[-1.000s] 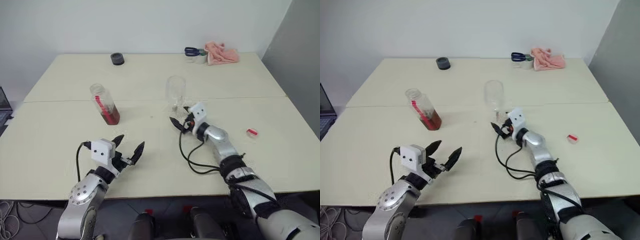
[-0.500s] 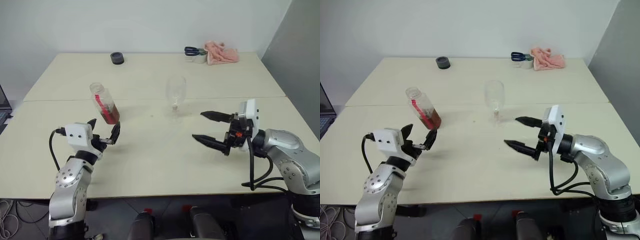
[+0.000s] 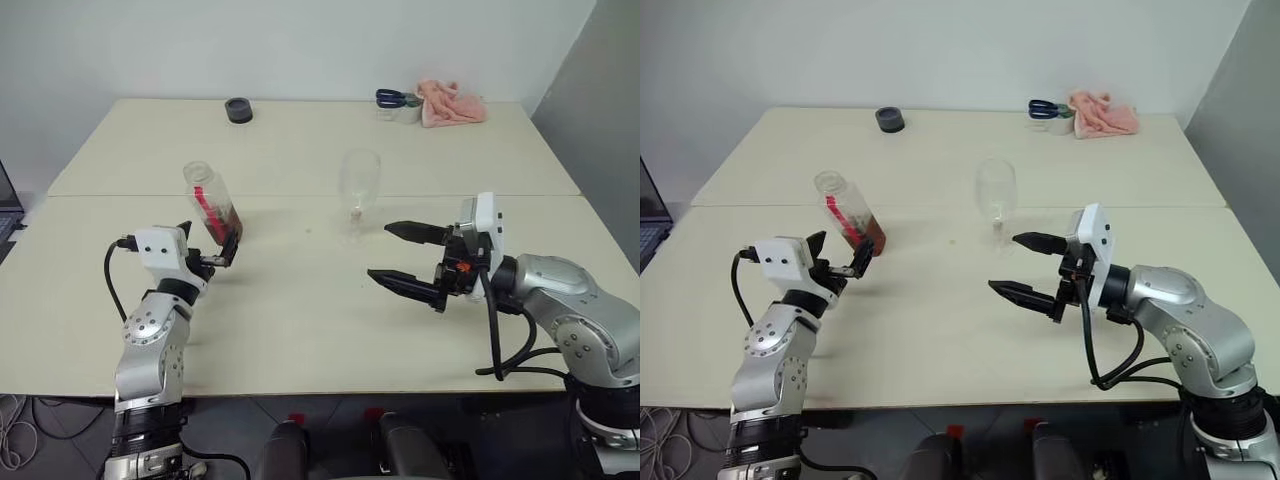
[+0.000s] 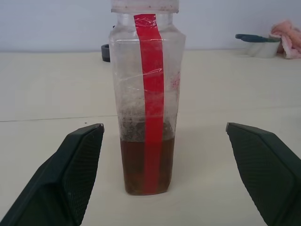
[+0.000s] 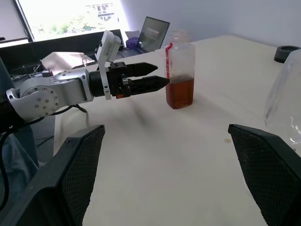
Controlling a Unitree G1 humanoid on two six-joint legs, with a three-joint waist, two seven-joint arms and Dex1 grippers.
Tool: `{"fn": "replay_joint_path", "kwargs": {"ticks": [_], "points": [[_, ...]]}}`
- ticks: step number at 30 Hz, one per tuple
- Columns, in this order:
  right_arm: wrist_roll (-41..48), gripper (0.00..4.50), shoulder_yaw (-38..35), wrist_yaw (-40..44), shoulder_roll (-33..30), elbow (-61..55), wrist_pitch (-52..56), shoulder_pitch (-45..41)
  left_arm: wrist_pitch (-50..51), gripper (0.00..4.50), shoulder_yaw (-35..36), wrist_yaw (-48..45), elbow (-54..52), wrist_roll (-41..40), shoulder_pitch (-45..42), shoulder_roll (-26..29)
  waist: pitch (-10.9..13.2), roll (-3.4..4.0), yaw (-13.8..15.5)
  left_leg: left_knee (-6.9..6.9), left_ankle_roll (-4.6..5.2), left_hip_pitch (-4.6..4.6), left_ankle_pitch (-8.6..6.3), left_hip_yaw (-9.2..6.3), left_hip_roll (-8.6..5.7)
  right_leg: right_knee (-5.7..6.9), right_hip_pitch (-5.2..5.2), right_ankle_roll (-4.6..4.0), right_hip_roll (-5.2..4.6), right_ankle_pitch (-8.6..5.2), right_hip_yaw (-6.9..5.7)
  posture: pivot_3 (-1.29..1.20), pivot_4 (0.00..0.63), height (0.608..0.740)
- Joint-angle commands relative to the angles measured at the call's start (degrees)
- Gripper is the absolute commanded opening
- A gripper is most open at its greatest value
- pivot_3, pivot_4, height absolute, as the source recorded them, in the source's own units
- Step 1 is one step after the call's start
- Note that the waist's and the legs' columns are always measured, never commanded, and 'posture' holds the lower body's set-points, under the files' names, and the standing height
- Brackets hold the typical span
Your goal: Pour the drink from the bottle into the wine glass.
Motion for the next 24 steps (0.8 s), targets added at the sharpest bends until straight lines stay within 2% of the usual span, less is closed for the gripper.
{"fn": "replay_joint_path", "kwargs": {"ticks": [1,11,23,24], "points": [[1.35,4.47,-0.71,-0.88,0.06,-2.67,-0.09,-0.23,-2.06,4.50,1.05,-0.40,0.99,0.22,-1.99,1.22,0.00,0.00,0.01,0.00,0.00,0.00,0.00,0.00,-0.01,-0.01,0.00,0.00,-0.01,0.00,0.00,0.00,0.150,0.740],[1.77,4.47,-1.07,-2.99,0.19,-3.31,0.31,-0.29,-6.04,4.50,0.96,-3.01,9.96,0.69,-6.79,3.23,0.00,0.00,-0.01,0.00,0.00,0.00,0.00,-0.01,-0.01,0.01,0.00,0.01,0.00,0.00,-0.02,0.00,0.150,0.740],[2.45,4.47,-1.71,-5.49,-0.19,-4.93,0.88,0.62,-14.55,4.50,-0.88,-6.93,28.65,3.07,-17.22,4.14,0.00,0.00,0.01,0.01,0.00,-0.02,0.00,-0.04,-0.03,0.02,-0.01,0.01,0.00,0.02,-0.07,0.00,0.150,0.740],[2.45,4.49,-1.76,-5.72,-0.19,-5.10,0.93,0.69,-15.21,4.31,-0.88,-7.15,29.86,3.18,-17.70,4.12,0.00,0.00,0.00,0.01,0.00,-0.02,0.00,-0.04,-0.03,0.02,-0.01,0.01,0.00,0.02,-0.06,0.00,0.150,0.740]]}}
